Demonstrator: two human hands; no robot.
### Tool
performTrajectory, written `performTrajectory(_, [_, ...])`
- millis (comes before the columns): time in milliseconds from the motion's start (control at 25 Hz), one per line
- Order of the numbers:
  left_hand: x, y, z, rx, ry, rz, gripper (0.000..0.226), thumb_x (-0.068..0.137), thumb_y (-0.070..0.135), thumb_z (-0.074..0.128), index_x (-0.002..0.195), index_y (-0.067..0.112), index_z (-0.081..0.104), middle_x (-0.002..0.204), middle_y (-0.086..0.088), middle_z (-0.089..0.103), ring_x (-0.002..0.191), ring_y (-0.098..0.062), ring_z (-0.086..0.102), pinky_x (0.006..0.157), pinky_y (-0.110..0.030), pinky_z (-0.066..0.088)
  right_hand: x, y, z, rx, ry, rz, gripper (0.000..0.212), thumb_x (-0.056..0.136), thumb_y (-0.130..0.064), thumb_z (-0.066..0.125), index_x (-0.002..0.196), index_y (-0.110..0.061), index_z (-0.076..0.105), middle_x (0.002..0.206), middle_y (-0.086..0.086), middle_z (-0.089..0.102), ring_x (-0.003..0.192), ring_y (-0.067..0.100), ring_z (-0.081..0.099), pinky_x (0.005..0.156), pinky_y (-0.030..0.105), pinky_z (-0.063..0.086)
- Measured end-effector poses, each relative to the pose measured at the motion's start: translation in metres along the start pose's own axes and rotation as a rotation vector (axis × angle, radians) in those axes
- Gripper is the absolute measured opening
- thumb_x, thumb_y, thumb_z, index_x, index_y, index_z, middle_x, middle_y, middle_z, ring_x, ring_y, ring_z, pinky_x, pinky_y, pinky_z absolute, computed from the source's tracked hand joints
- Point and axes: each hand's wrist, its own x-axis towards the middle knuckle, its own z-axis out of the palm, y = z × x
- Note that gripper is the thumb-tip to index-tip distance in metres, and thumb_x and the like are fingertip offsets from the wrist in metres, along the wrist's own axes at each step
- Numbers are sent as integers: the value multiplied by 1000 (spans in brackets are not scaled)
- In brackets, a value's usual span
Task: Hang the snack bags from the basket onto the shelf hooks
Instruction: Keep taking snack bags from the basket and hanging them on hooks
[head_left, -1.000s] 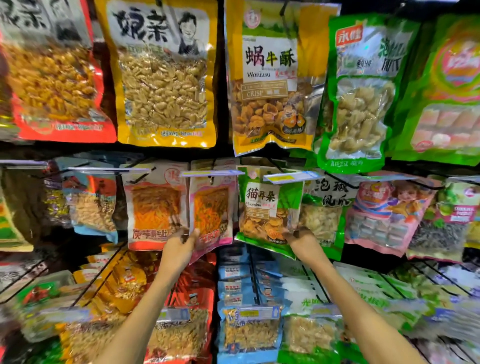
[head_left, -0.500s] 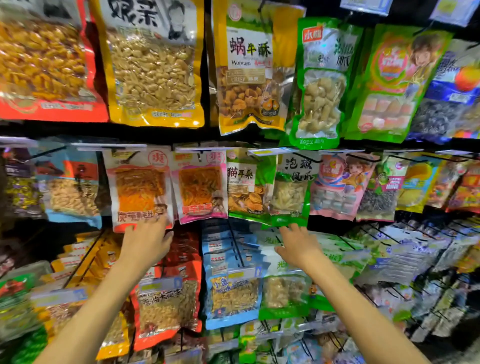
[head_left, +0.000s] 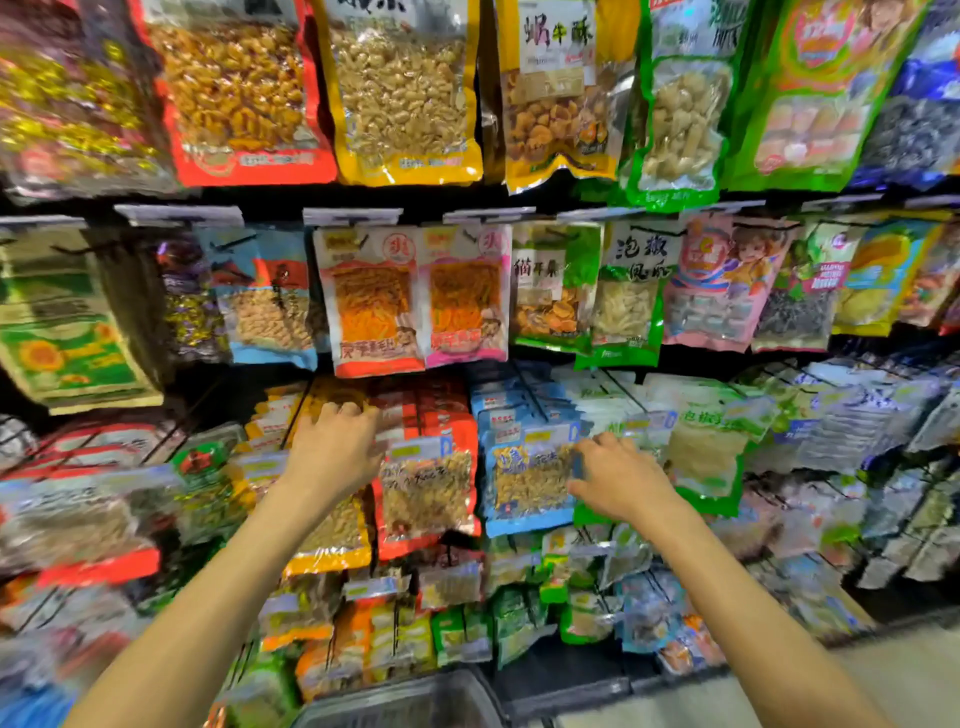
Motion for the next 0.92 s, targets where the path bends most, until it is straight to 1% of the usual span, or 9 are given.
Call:
performTrajectory(160, [-49,-30,0,35,-57,-20,43,95,46,48,129,20,52,124,-8,59,121,-32,50,94,-47,44,-32,-31,21,-3,-54,-35,65,98,-47,50,150,-13,32,154,12,32,140,32,31,110,43,34])
performTrajectory(320, [-87,-61,13,-4,-100,-57,45,97,47,46,130,18,50,130,-10,56,124,-34,47,96,-50,44,-45,-61,42,5,-130,-79,64,97,-47,51,149,-15,32,156,10,30,141,32,31,109,47,38])
performTrajectory(400, [-101,-73,23,-22,-126,-78,49,96,46,48,137,20,45,135,-10,50,126,-34,46,97,-50,43,-48,-77,55,-2,-159,-109,63,97,-48,51,149,-15,33,154,10,32,139,33,32,108,48,39])
performTrajectory(480, [-116,-84,39,-41,-165,-97,52,95,46,51,139,20,43,138,-10,48,125,-35,46,96,-50,43,-48,-95,73,-5,-195,-128,61,97,-48,51,146,-14,37,152,13,35,138,34,34,106,48,39])
performTrajectory(600, [-137,-100,69,-57,-234,-109,48,95,44,51,134,17,48,130,-14,52,120,-37,48,92,-51,44,-45,-121,106,-29,-280,-156,58,98,-47,51,143,-13,39,146,16,40,133,37,39,103,48,42])
performTrajectory(680, [-150,-109,94,-86,-286,-109,46,95,42,52,133,15,48,126,-15,55,118,-38,49,92,-51,43,-44,-140,133,-26,-348,-171,58,96,-46,53,142,-13,41,139,16,45,130,37,43,99,46,45])
performTrajectory(800, [-168,-120,137,-116,-351,-84,43,94,39,52,128,13,51,123,-15,57,117,-38,50,93,-51,42,-46,-166,175,-56,-465,-160,56,98,-46,51,143,-14,40,141,13,44,129,35,42,97,46,43])
performTrajectory(920, [-183,-124,185,-116,-451,-47,44,94,36,51,131,13,50,127,-16,55,120,-38,49,92,-50,43,-47,-185,222,-56,-545,-160,55,98,-46,51,142,-15,41,139,13,46,126,35,46,96,45,45])
